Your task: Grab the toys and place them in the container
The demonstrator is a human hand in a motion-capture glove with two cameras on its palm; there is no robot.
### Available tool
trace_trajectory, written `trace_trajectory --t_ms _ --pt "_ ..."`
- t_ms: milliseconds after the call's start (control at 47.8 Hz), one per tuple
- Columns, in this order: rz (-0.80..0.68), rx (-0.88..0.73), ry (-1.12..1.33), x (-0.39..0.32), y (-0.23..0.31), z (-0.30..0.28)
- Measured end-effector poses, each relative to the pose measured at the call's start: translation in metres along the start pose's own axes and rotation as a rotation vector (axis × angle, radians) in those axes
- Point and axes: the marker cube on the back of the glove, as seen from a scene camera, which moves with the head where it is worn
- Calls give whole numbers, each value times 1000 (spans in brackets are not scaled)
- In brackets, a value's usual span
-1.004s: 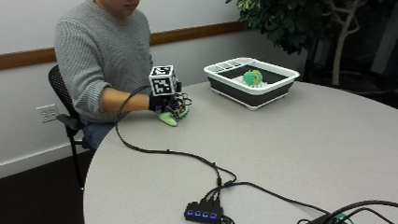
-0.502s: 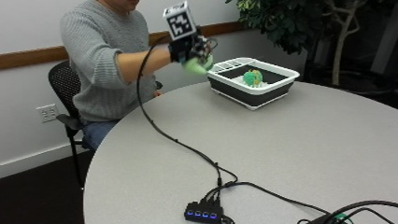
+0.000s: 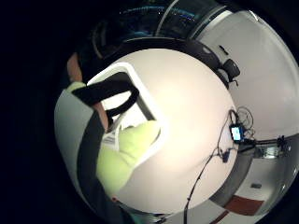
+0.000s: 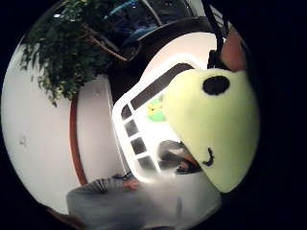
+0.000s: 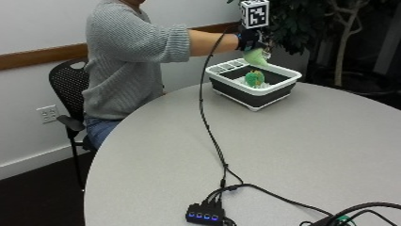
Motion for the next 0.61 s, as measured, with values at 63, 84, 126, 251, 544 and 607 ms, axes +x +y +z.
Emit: trace_trajectory --t_ms 63,84,126,251,544,607 --pt "-51 -14 -59 -13 -9 3" --pt "-75 -18 -76 -15 -10 4" --pt "-63 -31 -50 -12 -12 7" --pt "-104 -189 -44 -6 -2 25" --pt "89 -247 67 35 33 31" --pt "-76 -242 -73 28 49 23"
